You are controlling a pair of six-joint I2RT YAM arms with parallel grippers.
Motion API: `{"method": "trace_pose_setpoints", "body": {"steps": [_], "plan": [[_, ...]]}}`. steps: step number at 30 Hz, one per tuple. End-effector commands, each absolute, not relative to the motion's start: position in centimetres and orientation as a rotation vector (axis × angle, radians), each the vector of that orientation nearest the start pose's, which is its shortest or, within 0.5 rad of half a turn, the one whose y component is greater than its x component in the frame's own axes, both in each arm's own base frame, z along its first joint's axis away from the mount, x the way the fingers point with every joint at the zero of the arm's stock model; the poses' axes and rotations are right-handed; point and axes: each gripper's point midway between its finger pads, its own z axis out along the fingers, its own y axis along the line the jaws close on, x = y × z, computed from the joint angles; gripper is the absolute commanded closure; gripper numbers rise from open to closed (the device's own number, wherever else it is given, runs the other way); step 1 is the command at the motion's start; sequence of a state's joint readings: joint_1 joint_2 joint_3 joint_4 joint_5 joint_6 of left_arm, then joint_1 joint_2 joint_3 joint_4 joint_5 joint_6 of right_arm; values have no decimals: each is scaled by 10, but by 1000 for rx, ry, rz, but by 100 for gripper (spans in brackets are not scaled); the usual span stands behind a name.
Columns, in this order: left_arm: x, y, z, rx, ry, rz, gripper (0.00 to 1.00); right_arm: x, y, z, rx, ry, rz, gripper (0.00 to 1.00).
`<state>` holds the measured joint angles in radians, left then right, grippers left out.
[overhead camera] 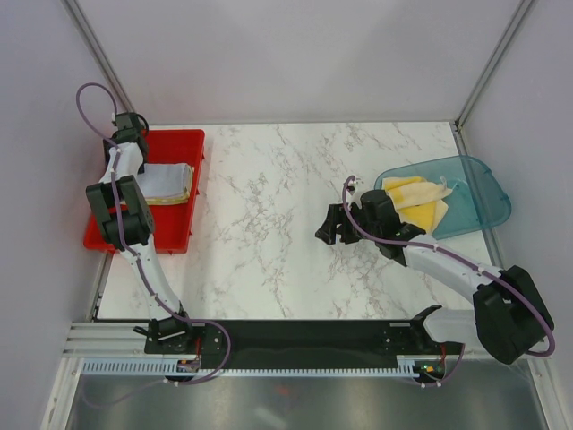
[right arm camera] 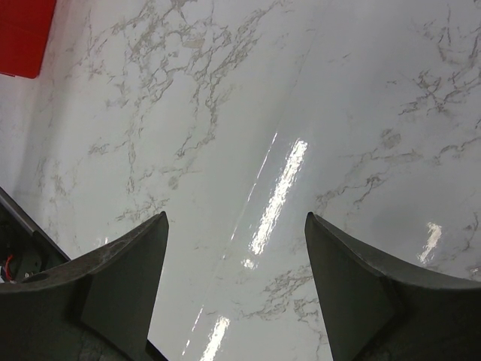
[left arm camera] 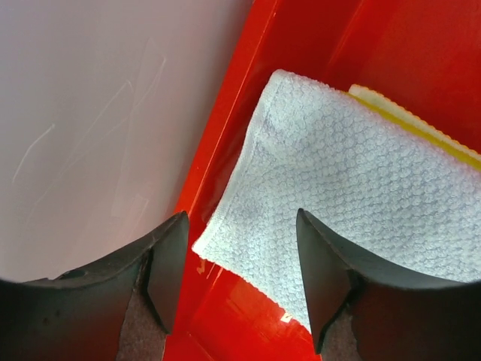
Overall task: Fold and stack the towels
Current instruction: Neatly place the folded towel into the bin
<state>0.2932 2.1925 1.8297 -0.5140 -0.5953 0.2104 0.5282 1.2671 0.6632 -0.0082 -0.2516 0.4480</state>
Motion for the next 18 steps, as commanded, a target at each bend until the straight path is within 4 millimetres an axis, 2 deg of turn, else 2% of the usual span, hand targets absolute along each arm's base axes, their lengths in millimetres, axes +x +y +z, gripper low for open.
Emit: {"method": "trace_pose_setpoints", "body": {"steps": [1, 5, 6, 7, 8, 9, 11, 12, 13, 14, 15, 17, 18], "plan": [[489, 253, 149, -404, 2320, 943, 33, 286, 236, 129, -247, 2202, 810, 18], [492, 227, 170, -412, 2286, 850, 34, 284, 237, 134, -240, 2195, 829, 18], [499, 209, 169, -379, 2295, 737, 35, 284, 237, 136, -237, 2193, 832, 18], [498, 195, 181, -375, 2283, 671, 36, 285, 237, 138, -234, 2187, 836, 18], [497, 179, 173, -396, 2293, 578, 36, 285, 238, 141, -235, 2180, 842, 19], [503, 152, 167, -356, 2313, 407, 37, 285, 239, 143, -228, 2177, 849, 18], [498, 123, 153, -422, 2331, 194, 39, 285, 239, 148, -222, 2172, 857, 19], [500, 101, 146, -396, 2353, 55, 43, 283, 239, 148, -222, 2183, 856, 18], [500, 92, 139, -398, 2365, -7, 51, 283, 239, 151, -217, 2182, 861, 19], [503, 84, 123, -412, 2390, -64, 53, 283, 239, 156, -215, 2172, 861, 18], [505, 71, 117, -383, 2404, -158, 55, 283, 238, 157, -216, 2170, 859, 18], [511, 61, 99, -376, 2435, -236, 61, 282, 235, 162, -208, 2164, 848, 19], [512, 58, 95, -387, 2443, -250, 61, 282, 234, 162, -205, 2163, 844, 19]]}}
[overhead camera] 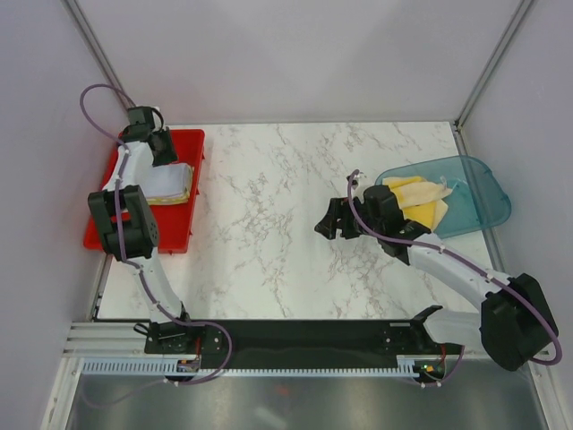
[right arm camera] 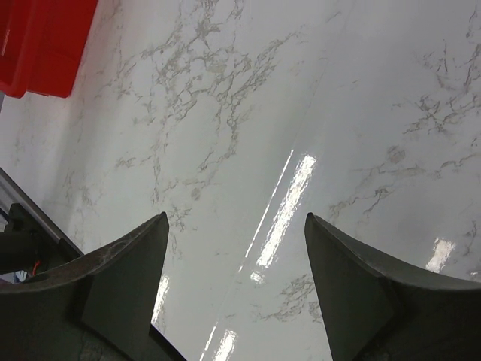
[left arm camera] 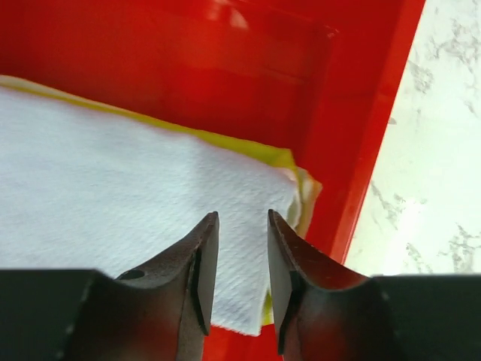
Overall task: Fold and stack the towels
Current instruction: Neatly place the folded towel into the bin
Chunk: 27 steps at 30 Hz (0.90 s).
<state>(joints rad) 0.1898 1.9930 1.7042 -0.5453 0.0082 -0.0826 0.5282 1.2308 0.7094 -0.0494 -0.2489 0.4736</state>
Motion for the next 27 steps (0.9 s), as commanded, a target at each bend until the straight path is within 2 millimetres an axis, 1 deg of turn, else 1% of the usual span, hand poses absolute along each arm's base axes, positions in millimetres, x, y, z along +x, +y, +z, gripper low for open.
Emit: {"method": "trace_pose_setpoints", "body": {"steps": [1, 2, 3, 5, 6, 7, 9, 11, 13, 14, 15, 16, 17, 20, 21, 22, 23, 25, 26, 27], "plan": [[511, 57, 87, -402, 2456, -260, 63, 282, 234, 161, -204, 2166, 839, 19], [513, 56, 84, -406, 2459, -276, 64, 282, 233, 162, -197, 2163, 835, 19], [514, 51, 71, -410, 2476, -311, 65, 282, 232, 163, -192, 2163, 834, 19], [520, 47, 66, -406, 2475, -350, 65, 283, 231, 163, -183, 2162, 831, 19], [522, 40, 63, -394, 2473, -391, 65, 283, 232, 164, -182, 2161, 832, 19], [523, 38, 57, -395, 2482, -407, 65, 283, 231, 163, -177, 2161, 829, 19], [526, 32, 58, -379, 2476, -431, 65, 285, 230, 161, -168, 2167, 821, 19], [527, 31, 64, -379, 2465, -430, 65, 285, 231, 161, -166, 2170, 823, 19], [525, 37, 71, -390, 2458, -387, 62, 285, 231, 164, -165, 2167, 825, 19], [524, 40, 80, -393, 2448, -360, 60, 286, 230, 165, -162, 2166, 818, 19], [523, 48, 84, -412, 2446, -306, 55, 287, 230, 167, -158, 2163, 816, 19], [521, 51, 89, -419, 2443, -283, 53, 287, 230, 170, -160, 2163, 811, 19], [518, 54, 102, -420, 2429, -259, 51, 288, 228, 171, -153, 2163, 806, 19], [512, 55, 120, -407, 2413, -232, 50, 289, 228, 175, -147, 2169, 792, 19], [509, 57, 129, -407, 2397, -220, 49, 289, 229, 176, -143, 2171, 799, 19], [506, 56, 131, -413, 2396, -220, 48, 289, 230, 178, -137, 2173, 804, 19], [499, 53, 123, -430, 2416, -232, 48, 289, 231, 181, -127, 2170, 816, 19], [490, 49, 118, -447, 2432, -254, 49, 289, 231, 184, -112, 2163, 827, 19], [480, 46, 105, -472, 2465, -265, 49, 289, 232, 186, -104, 2162, 833, 19], [481, 41, 103, -459, 2458, -300, 50, 288, 232, 187, -103, 2160, 838, 19]]}}
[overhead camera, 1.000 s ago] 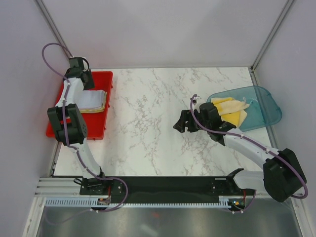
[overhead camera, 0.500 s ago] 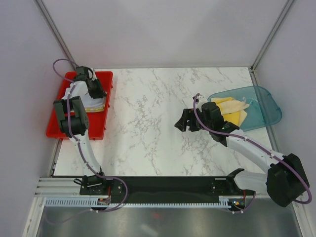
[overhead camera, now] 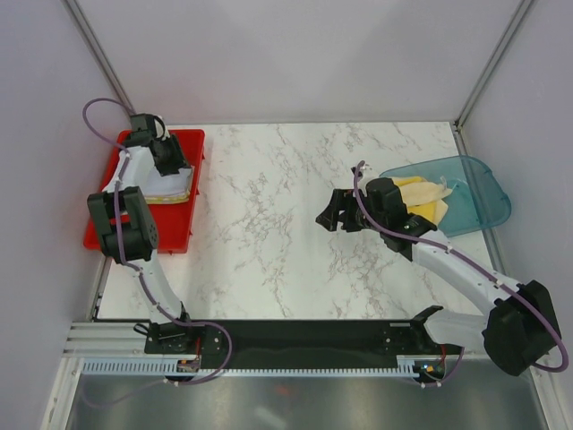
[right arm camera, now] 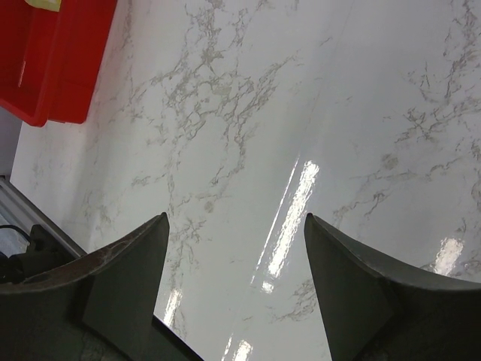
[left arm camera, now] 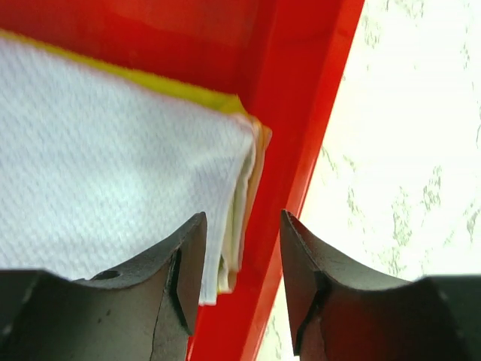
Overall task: Fold and stack the towels
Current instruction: Neatly place the folded towel into the bin, then grab crumpled towel
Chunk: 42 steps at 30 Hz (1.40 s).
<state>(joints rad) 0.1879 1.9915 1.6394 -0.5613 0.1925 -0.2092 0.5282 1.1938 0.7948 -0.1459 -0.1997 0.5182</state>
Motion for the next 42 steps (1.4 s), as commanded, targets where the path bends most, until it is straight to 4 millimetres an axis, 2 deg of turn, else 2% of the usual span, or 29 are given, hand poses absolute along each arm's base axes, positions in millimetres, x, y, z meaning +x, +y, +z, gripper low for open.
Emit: {"method": "trace_pose_setpoints", "body": {"steps": [1, 3, 8, 10, 15, 18, 19, 20, 21, 22, 23, 24, 25, 26, 27, 28, 29, 30, 31, 34, 36, 38, 39, 40, 41, 42], "plan": [[478, 38, 100, -462, 2463, -320, 50, 287, 231, 187, -98, 2163, 836, 19], [477, 28, 92, -473, 2472, -382, 50, 285, 229, 189, -97, 2161, 835, 19], [465, 23, 65, -541, 2529, -416, 52, 283, 224, 199, -87, 2139, 821, 19], [464, 20, 69, -530, 2518, -437, 52, 284, 222, 203, -85, 2133, 809, 19], [473, 29, 120, -482, 2422, -378, 50, 292, 217, 212, -57, 2113, 761, 19], [479, 24, 165, -437, 2336, -410, 49, 309, 202, 226, 32, 2091, 650, 18], [479, 18, 178, -415, 2313, -432, 49, 325, 181, 232, 128, 2074, 508, 15], [477, 4, 196, -366, 2283, -455, 48, 335, 162, 234, 217, 2069, 429, 13], [475, -2, 203, -345, 2274, -453, 48, 343, 142, 239, 292, 2070, 338, 8], [470, -12, 206, -325, 2273, -468, 46, 355, 116, 231, 388, 2070, 211, 7], [464, -27, 213, -287, 2267, -514, 46, 366, 79, 229, 517, 2045, 125, 6], [454, -53, 224, -212, 2255, -541, 44, 372, 58, 223, 586, 2049, 62, 4], [448, -65, 230, -148, 2246, -533, 43, 377, 19, 220, 707, 2015, -25, 2], [438, -94, 233, -68, 2252, -543, 43, 379, 2, 216, 779, 2001, -55, 2], [430, -106, 238, -26, 2244, -561, 41, 380, -13, 211, 838, 2001, -77, 2], [417, -117, 249, 14, 2221, -581, 40, 382, -39, 198, 925, 2007, -119, 2], [403, -143, 252, 100, 2218, -625, 31, 384, -43, 189, 953, 2029, -99, 2], [394, -152, 254, 144, 2209, -627, 2, 387, -54, 173, 1012, 2048, -113, 2], [383, -156, 259, 168, 2196, -622, 0, 386, -71, 164, 1076, 2042, -136, 2], [358, -176, 267, 228, 2146, -730, 0, 399, -85, 127, 1187, 2058, -105, 2], [348, -184, 271, 269, 2130, -773, 0, 418, -79, 103, 1197, 2086, 0, 3], [343, -180, 275, 265, 2107, -752, 0, 428, -77, 87, 1207, 2098, 40, 4], [342, -178, 277, 266, 2098, -741, 0, 436, -73, 74, 1199, 2127, 82, 11], [342, -175, 276, 263, 2094, -720, 0, 439, -73, 71, 1183, 2141, 88, 15], [345, -173, 279, 255, 2078, -710, 0, 441, -73, 70, 1170, 2147, 94, 24], [343, -173, 282, 255, 2064, -715, 0, 446, -75, 82, 1139, 2123, 116, 77]]}}
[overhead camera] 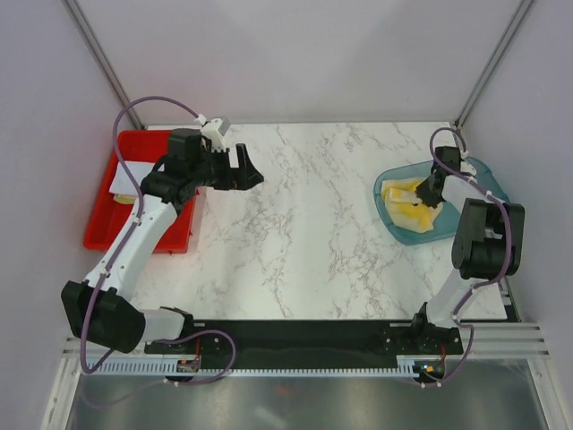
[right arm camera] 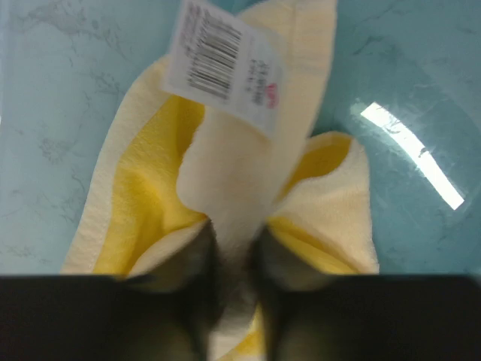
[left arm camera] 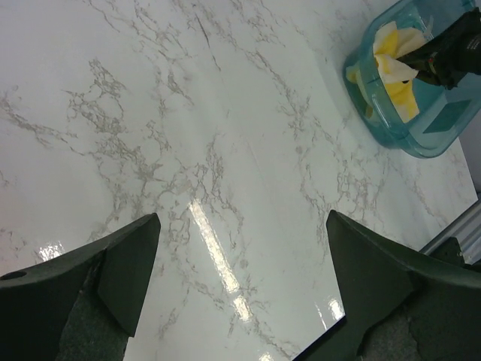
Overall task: Fold and stack the towels
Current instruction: Grab crumpled towel, then move the towel to the center of the board
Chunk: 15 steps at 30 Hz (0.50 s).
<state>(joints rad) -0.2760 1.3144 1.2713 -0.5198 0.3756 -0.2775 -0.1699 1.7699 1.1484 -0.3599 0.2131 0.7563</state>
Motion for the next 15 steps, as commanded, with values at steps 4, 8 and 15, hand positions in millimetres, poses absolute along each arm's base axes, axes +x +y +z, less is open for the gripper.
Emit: {"method": "trace_pose_setpoints", "body": {"steps": [4, 8, 15], "plan": [[339, -183, 286, 266, 2061, -805, 0, 436, -114, 171, 1015, 2006, -88, 100], [341, -188, 290, 288, 2039, -838, 0, 432, -115, 265, 906, 1921, -93, 100], [338, -191, 309, 309, 1995, -866, 6, 406, 41, 340, 353, 1983, 624, 98]]}}
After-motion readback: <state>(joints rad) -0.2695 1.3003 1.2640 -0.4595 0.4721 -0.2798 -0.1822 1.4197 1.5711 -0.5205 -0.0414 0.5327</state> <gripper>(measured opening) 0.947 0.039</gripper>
